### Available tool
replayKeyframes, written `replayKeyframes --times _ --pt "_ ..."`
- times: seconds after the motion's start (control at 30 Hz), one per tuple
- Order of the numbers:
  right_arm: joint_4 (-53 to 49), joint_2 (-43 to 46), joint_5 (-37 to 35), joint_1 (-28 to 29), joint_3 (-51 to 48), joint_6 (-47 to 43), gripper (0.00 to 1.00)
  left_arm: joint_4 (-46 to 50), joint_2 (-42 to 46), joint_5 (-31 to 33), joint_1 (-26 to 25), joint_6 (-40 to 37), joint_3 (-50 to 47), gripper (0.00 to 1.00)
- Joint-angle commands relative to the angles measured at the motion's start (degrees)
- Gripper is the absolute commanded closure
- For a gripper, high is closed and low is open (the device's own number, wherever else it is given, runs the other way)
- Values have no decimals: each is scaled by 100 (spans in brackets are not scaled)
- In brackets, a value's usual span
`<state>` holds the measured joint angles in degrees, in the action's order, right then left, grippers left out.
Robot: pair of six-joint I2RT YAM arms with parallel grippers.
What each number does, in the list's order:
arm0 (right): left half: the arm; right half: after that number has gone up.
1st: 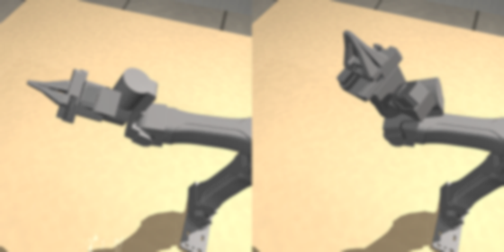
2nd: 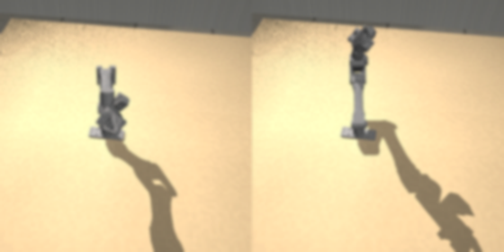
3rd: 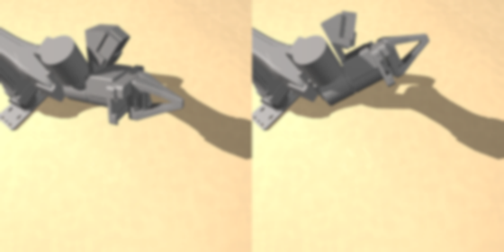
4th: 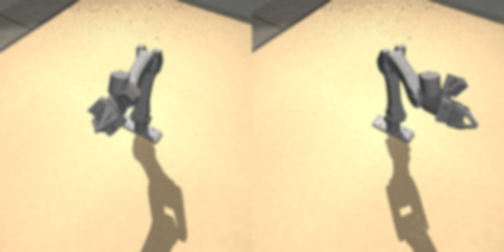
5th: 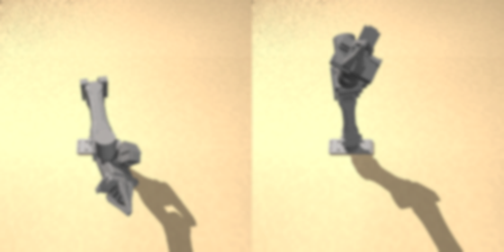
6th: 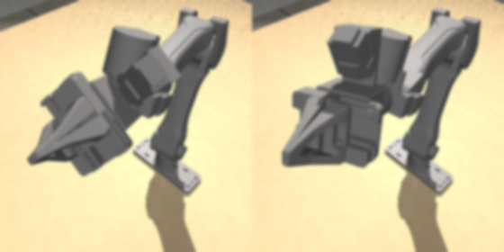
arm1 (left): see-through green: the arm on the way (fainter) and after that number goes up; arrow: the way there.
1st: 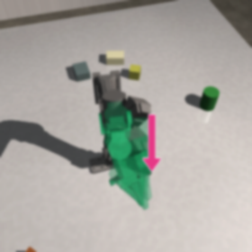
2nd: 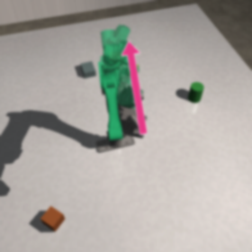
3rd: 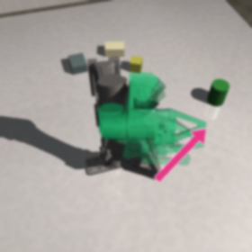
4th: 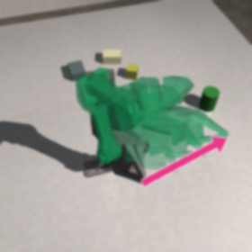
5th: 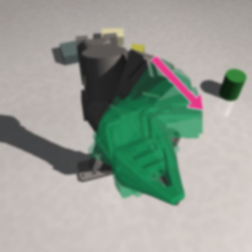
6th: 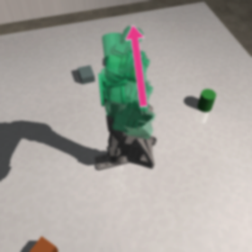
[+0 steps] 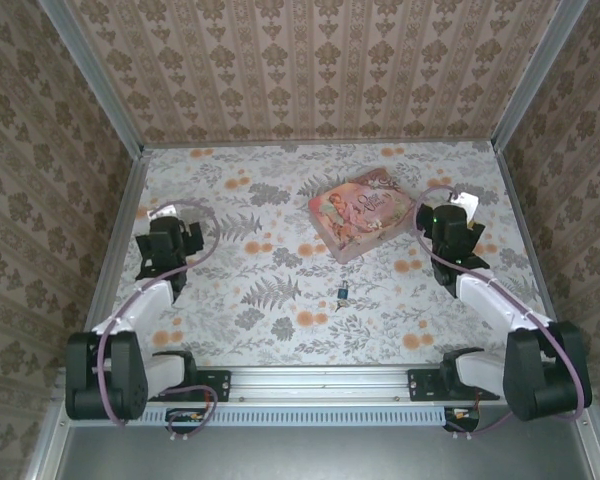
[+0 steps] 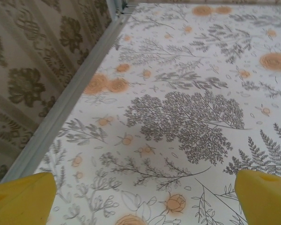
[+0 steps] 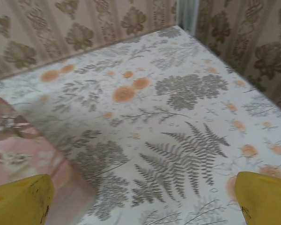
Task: Unlock a padlock with a key
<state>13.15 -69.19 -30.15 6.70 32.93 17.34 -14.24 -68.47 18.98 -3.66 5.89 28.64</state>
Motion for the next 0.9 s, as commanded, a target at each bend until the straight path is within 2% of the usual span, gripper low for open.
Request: replayKeyframes --times 0.0,0.13,0.2,0.37,0.43,0.6,0.67,0.87 --pt "808 -248 -673 -41 -230 -701 0 -1500 -383 -237 -8 -338 -289 0" --pt "1874 -525 -429 -59 -639 -1113 0 -2359 -903 -399 -39 -518 -521 0" --pt "2385 -718 -176 -102 -797 -1135 0 -2348 -1051 -486 -21 -603 -407 0" --pt "3873 -1448 526 -128 -1222 -1352 0 -3169 -1653 -838 19 -800 -501 0" --pt "3800 -1441 940 -138 -1224 -1454 0 -3663 -1983 -873 39 -804 -607 0" --pt "5106 -2048 1443 -146 -1565 -1691 0 -3563 -1956 -1037 147 -721 -597 0" --pt "4427 -1839 1788 -230 -1400 -1641 0 -3604 -1970 -1033 148 -730 -603 0" --pt "3872 -1889 2224 -644 -1082 -1294 0 -3544 -1973 -1053 164 -703 -571 0"
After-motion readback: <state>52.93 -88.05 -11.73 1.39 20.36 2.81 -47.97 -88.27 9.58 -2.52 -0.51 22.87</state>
